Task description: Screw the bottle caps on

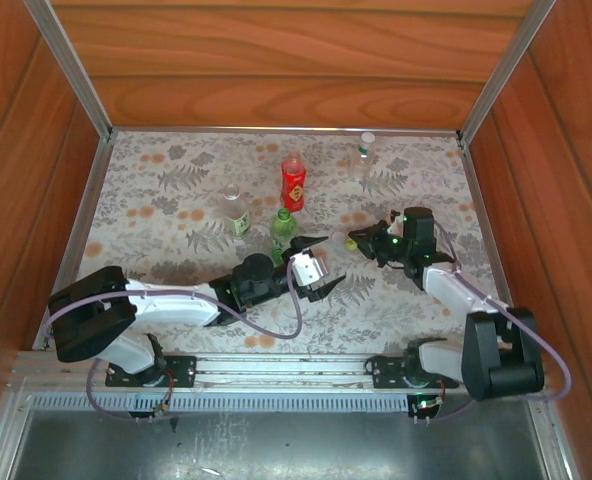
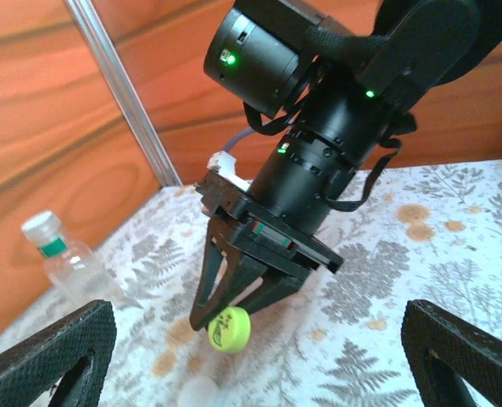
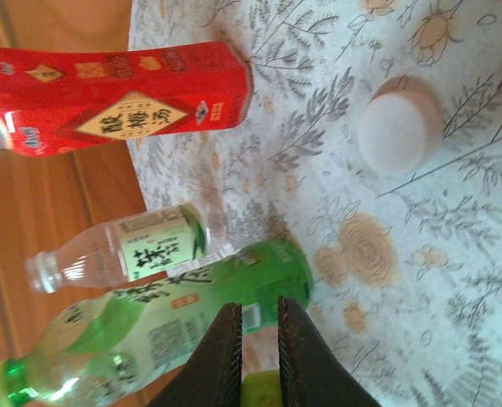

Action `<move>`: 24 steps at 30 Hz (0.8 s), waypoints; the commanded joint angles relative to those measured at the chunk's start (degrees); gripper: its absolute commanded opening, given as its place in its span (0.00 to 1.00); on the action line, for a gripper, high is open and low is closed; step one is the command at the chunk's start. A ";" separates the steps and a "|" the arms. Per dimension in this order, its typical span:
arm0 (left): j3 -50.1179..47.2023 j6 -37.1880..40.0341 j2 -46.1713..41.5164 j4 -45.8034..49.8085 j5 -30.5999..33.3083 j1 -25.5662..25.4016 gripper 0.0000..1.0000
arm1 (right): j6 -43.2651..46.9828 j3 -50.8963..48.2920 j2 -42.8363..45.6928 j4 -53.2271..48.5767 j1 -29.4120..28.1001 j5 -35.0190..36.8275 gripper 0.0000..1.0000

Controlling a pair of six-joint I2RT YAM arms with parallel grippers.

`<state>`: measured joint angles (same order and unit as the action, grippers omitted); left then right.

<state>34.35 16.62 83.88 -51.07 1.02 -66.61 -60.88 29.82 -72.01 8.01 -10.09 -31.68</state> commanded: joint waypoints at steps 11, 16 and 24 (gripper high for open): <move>-3.41 -4.97 -3.40 3.12 -0.84 -0.89 0.92 | 11.43 -5.55 -12.48 17.13 0.00 4.17 0.04; -3.48 -4.96 -3.09 3.22 -1.02 -0.89 0.92 | 15.16 -6.86 -16.69 20.41 -0.01 5.71 0.06; -4.02 -4.95 -4.37 3.39 -1.02 -0.89 0.92 | 15.77 -9.25 -21.46 26.26 -0.02 8.09 0.12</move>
<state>30.79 12.16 81.38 -47.83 0.78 -66.87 -46.94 22.15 -92.38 32.47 -10.09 -26.35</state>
